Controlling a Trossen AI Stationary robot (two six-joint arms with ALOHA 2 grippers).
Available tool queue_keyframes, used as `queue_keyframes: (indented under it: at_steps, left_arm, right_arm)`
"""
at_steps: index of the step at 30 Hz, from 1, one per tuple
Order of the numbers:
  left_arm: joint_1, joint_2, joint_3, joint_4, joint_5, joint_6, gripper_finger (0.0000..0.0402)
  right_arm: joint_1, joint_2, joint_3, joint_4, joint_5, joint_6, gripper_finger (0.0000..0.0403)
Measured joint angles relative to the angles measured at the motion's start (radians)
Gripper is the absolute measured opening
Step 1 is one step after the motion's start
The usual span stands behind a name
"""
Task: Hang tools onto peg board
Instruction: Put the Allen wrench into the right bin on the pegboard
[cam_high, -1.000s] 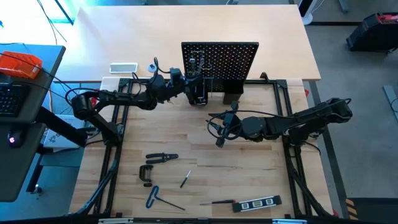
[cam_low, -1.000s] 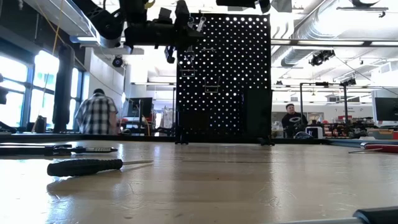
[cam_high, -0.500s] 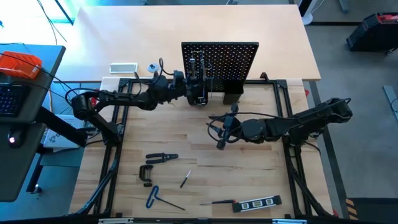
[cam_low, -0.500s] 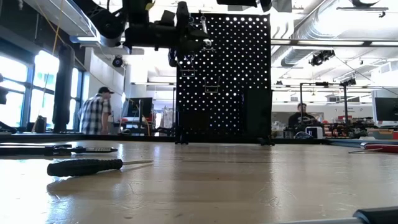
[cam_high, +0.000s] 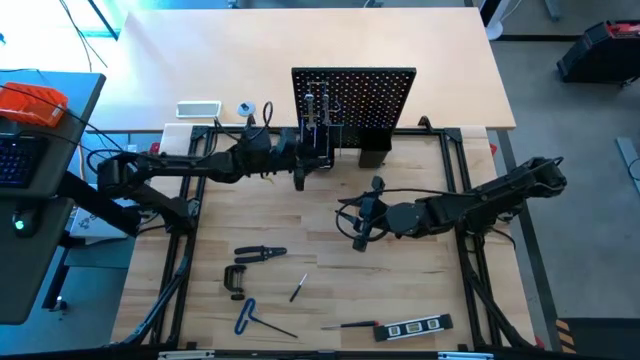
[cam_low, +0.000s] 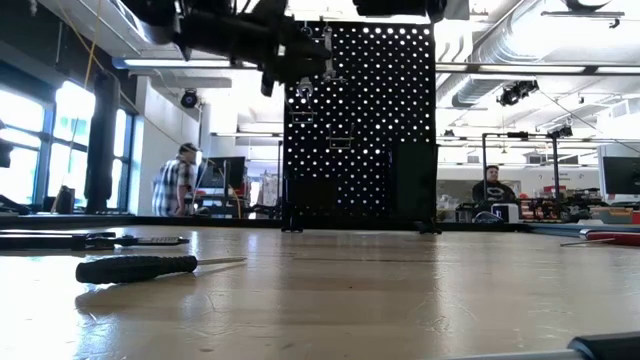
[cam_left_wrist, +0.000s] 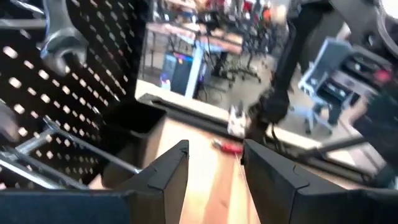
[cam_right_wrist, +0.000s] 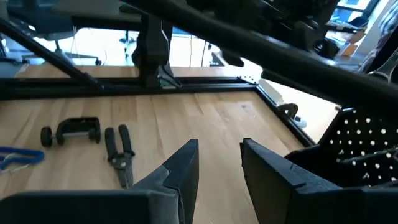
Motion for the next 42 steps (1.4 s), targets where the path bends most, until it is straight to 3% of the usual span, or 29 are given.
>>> queue_keyframes:
  at_steps: [10, 14, 18, 24, 29, 37, 42]
  left_arm:
    - [-0.152, -0.077, 0.000, -0.354, -0.004, 0.151, 0.0145]
    - [-0.233, -0.095, 0.000, -0.557, -0.004, 0.239, 0.0145]
    - [-0.326, -0.097, -0.026, -0.687, -0.017, 0.246, 0.0145]
    - [-0.475, -0.097, -0.193, -0.640, -0.070, 0.154, 0.0145]
    - [-0.572, -0.097, -0.337, -0.501, -0.081, 0.039, 0.0145]
    - [-0.708, -0.097, -0.426, -0.350, -0.165, -0.042, 0.0145]
    - [-0.755, -0.097, -0.426, -0.290, -0.208, -0.004, 0.0145]
  right_arm:
    - [0.046, 0.000, 0.000, -0.170, -0.010, 0.109, 0.0118]
    - [0.067, 0.004, -0.003, -0.301, -0.049, 0.212, 0.0118]
    - [0.093, 0.014, -0.065, -0.301, -0.109, 0.305, 0.0118]
    - [0.141, 0.074, -0.218, -0.048, -0.214, 0.407, 0.0118]
    - [0.188, 0.157, -0.320, 0.139, -0.231, 0.484, 0.0118]
    - [0.248, 0.206, -0.333, 0.063, -0.225, 0.627, 0.0118]
    - [0.272, 0.201, -0.307, -0.128, -0.197, 0.741, 0.0118]
